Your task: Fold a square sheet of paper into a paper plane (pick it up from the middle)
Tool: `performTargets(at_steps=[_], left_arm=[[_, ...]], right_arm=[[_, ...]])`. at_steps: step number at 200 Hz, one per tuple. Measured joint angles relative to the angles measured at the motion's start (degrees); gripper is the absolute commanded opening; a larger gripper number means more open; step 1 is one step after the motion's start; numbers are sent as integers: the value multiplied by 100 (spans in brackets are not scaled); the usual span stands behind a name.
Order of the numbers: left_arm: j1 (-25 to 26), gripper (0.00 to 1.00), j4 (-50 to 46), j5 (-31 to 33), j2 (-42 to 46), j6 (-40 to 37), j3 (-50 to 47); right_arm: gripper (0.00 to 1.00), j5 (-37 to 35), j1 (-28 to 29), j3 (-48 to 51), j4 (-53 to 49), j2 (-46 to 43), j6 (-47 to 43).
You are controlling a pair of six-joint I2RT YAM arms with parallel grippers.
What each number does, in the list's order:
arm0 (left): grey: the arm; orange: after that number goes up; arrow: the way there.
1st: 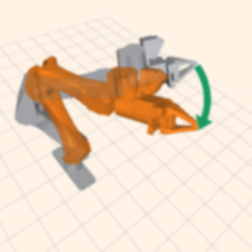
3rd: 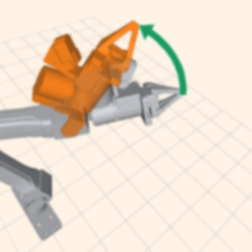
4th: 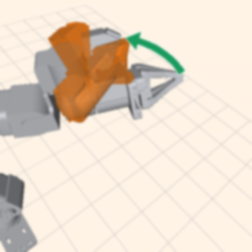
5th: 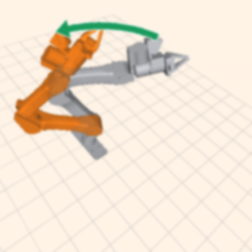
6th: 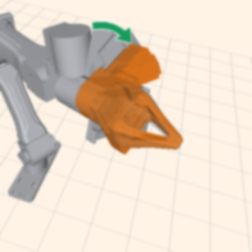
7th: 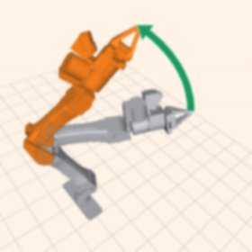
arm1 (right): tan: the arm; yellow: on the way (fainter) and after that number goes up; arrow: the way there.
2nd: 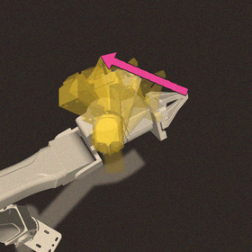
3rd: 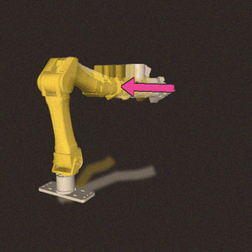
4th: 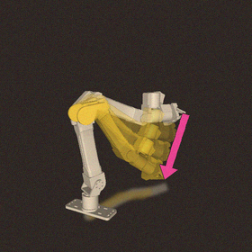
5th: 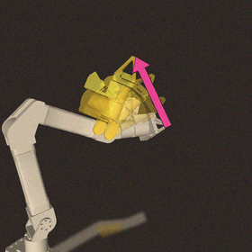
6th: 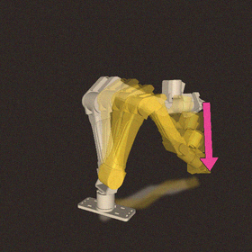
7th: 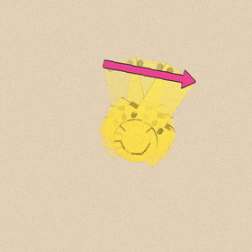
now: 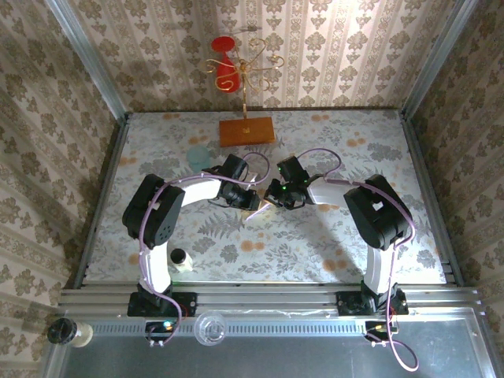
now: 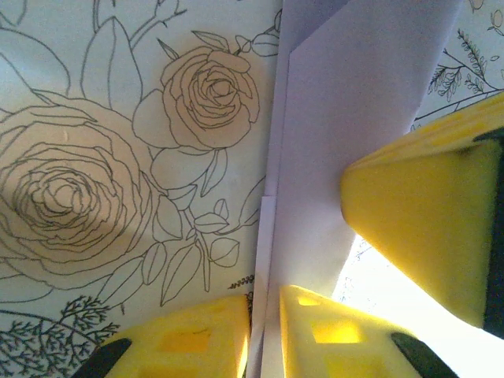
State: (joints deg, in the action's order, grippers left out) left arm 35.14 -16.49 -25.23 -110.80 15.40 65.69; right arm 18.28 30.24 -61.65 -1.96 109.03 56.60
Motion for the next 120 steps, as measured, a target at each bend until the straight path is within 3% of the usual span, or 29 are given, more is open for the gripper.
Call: performTargets(at_steps=[120], left_arm=[[0,22,2,0,-4,0,0]], right_arm=[[7,-234,0,0,-256,11,-2]])
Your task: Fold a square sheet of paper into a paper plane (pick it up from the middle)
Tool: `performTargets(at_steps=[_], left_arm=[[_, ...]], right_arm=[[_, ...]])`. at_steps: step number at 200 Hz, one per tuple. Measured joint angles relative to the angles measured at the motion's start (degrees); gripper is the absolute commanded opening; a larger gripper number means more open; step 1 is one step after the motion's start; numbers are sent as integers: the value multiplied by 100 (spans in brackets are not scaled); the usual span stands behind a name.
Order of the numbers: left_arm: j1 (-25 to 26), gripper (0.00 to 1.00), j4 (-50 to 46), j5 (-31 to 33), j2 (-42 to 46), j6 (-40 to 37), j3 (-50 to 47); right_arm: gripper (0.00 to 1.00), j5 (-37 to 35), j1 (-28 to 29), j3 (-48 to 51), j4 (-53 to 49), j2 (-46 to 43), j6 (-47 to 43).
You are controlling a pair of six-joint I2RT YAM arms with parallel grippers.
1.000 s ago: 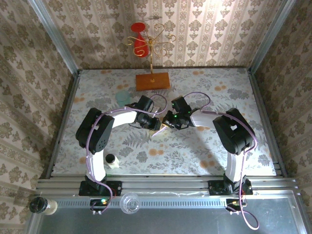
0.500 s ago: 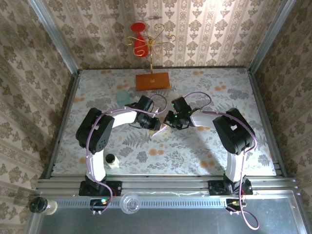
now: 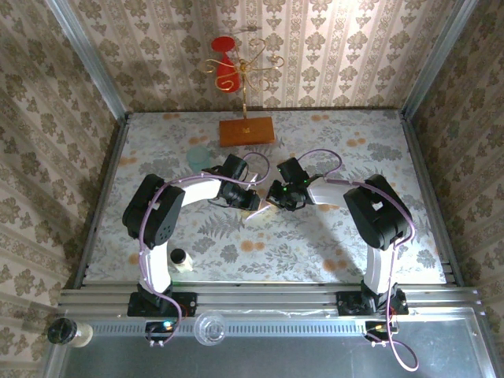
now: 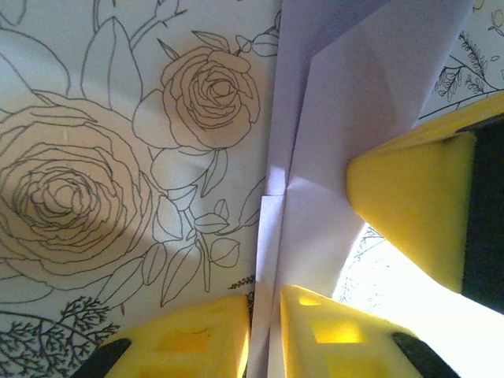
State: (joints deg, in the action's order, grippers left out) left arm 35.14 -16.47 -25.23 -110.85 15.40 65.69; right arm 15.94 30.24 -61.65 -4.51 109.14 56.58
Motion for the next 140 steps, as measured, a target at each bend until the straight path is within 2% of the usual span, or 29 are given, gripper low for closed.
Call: performTargets(at_steps=[140], left_arm=[[0,22,-2,0,37,4,-7]], right_arm=[[7,-24,-9,-4,-11,66,-116]])
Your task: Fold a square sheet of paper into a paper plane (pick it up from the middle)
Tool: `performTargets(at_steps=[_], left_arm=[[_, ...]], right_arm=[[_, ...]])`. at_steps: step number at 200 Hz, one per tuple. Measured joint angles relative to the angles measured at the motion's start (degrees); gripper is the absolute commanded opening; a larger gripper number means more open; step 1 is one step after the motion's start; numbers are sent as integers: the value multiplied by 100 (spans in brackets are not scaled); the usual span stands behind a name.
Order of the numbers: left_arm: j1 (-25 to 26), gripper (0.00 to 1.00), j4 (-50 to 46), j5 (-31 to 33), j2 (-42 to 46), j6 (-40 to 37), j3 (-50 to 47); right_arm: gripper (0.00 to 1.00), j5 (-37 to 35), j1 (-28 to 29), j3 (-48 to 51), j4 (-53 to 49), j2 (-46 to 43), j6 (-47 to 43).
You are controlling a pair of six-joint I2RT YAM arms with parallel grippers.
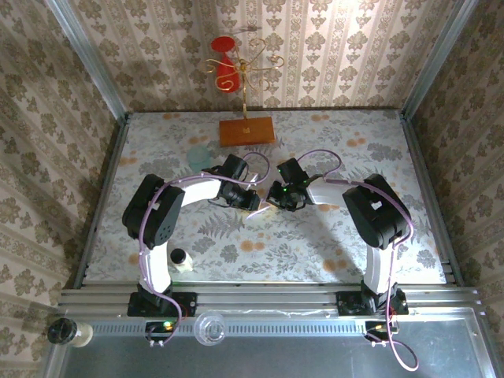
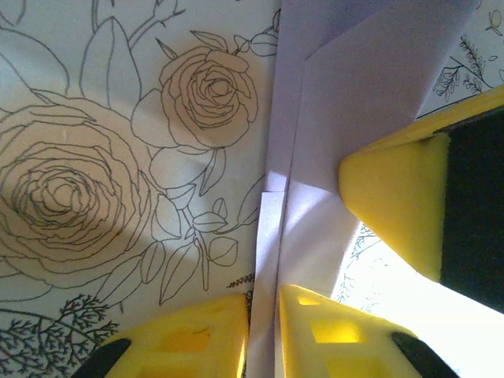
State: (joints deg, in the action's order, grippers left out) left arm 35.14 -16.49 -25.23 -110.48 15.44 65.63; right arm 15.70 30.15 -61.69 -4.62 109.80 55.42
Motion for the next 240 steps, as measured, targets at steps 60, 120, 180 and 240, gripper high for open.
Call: performTargets(at_steps=[60,120,180,240], left_arm=[[35,29,192,240,688,271,-472],[-9,23,682,-275,994,503,-516],[2,17,922,-785,560,678,-520],[22,16,968,-1034,389,730,-529]], right_arm=[[8,326,-149,-160,-212,98,-457],[9,555,-216,-330,-442,192,-765],[8,638,-264,-417,-549,238,-861],[9,680,-282,-446,-595,258,-861]])
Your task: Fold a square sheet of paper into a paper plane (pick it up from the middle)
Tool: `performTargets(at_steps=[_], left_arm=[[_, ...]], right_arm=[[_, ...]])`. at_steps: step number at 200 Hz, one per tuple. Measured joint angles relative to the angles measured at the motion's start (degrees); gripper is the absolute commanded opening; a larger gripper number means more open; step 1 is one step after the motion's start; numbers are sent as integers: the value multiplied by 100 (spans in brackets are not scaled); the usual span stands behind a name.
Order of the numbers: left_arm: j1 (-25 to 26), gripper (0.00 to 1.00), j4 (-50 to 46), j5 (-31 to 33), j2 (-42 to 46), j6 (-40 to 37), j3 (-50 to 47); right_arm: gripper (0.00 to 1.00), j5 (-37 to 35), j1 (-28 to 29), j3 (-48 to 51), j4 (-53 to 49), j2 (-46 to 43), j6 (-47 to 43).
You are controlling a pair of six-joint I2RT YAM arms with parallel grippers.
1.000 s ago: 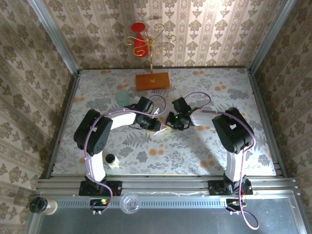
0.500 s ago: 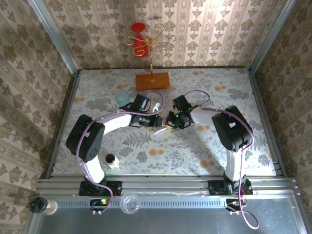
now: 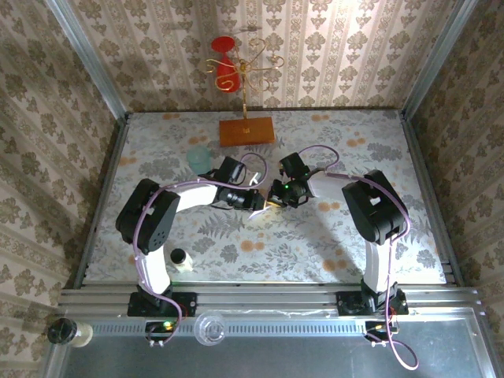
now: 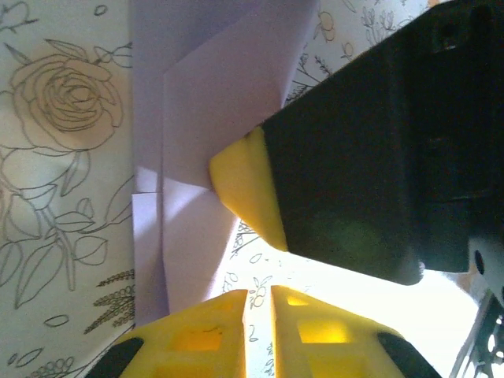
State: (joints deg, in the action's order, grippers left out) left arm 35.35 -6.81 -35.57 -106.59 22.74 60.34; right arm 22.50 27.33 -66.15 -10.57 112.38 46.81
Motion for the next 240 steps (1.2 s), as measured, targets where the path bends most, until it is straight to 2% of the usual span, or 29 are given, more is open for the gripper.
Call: performTargets(at_steps=[71,240], left_arm=[[105,14,107,-219,-90,22,-11],[98,13,0,162,-125,-48,-11]], right_arm=[[9,35,-9,-13,-15,15,0],[9,48,-9,-24,-31,24,0]])
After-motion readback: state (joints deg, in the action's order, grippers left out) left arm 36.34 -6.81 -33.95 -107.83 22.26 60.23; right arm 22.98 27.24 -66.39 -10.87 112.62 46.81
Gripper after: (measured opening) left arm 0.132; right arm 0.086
